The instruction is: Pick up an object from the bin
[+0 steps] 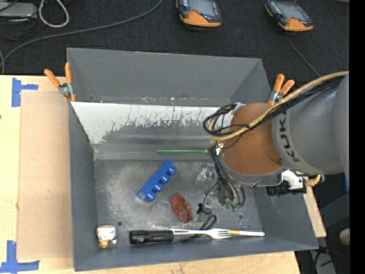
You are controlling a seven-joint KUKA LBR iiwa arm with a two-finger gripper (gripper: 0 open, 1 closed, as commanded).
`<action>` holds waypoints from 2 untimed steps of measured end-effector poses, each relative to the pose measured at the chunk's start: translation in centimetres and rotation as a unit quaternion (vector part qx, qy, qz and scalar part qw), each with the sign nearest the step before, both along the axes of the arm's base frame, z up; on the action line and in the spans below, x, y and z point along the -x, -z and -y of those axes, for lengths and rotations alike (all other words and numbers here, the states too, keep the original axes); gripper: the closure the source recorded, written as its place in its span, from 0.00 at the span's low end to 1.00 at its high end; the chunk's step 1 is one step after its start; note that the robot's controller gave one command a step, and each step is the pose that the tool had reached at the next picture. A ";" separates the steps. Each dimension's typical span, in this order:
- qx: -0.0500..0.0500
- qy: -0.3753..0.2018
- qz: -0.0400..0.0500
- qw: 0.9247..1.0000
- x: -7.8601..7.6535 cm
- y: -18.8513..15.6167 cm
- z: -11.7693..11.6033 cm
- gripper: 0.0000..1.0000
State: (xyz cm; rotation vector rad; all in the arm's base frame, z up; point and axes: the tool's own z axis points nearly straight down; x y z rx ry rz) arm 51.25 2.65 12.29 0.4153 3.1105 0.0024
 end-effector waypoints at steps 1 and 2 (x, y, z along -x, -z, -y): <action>-0.001 -0.092 -0.004 0.996 -1.6 3.6 -8.3 1.00; -0.001 -0.092 -0.004 0.996 -1.6 3.6 -8.3 1.00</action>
Offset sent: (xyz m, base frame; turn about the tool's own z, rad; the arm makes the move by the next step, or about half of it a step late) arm 0.0000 0.0000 0.0000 0.0000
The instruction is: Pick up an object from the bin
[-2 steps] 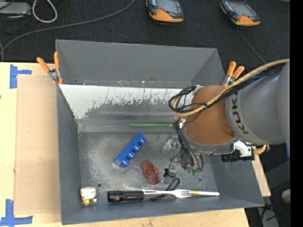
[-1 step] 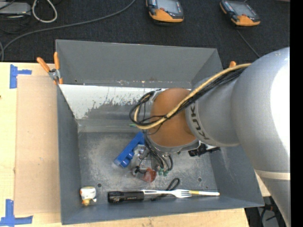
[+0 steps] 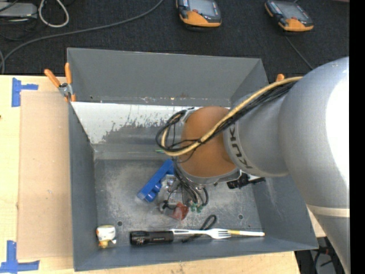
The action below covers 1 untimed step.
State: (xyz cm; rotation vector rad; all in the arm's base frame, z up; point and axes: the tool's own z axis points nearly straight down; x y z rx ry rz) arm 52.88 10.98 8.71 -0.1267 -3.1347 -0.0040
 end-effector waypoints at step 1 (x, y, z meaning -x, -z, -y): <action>0.000 0.000 0.000 1.000 0.0 0.0 0.0 1.00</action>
Offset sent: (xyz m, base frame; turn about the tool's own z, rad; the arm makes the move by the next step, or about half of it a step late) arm 0.0000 0.0000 0.0000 0.0000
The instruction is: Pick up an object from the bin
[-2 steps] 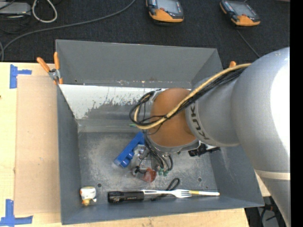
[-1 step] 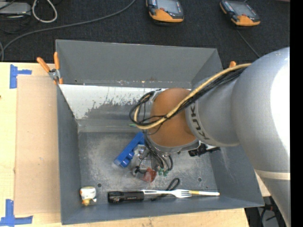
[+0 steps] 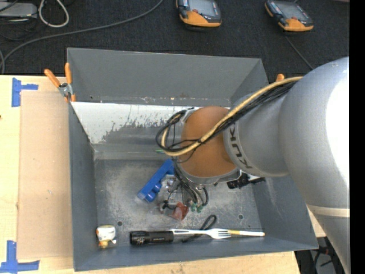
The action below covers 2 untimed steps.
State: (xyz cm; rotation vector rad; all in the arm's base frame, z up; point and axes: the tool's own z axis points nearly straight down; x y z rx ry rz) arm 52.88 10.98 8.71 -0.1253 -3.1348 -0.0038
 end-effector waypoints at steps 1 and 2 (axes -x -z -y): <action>0.000 0.000 0.000 1.000 0.0 0.0 0.0 1.00; -0.001 -0.125 0.001 0.992 -1.9 -4.0 -0.1 1.00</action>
Offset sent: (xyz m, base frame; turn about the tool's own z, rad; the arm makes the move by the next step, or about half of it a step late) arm 0.0195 0.0003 0.0402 -0.2506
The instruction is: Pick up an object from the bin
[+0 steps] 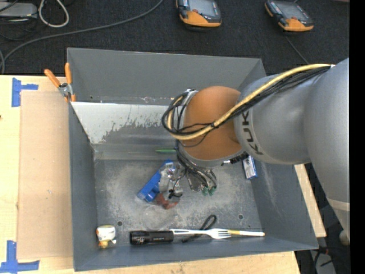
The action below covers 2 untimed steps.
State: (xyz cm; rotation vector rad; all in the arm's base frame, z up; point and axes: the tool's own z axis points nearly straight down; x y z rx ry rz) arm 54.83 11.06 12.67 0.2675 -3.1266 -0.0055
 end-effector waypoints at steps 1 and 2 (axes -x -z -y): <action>0.000 0.000 0.000 1.000 0.0 0.0 0.0 1.00; -0.001 -0.037 0.003 0.999 -5.5 3.5 -4.3 1.00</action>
Offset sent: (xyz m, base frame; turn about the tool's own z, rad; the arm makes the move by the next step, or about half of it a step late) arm 0.0569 0.0468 -0.0431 -0.0829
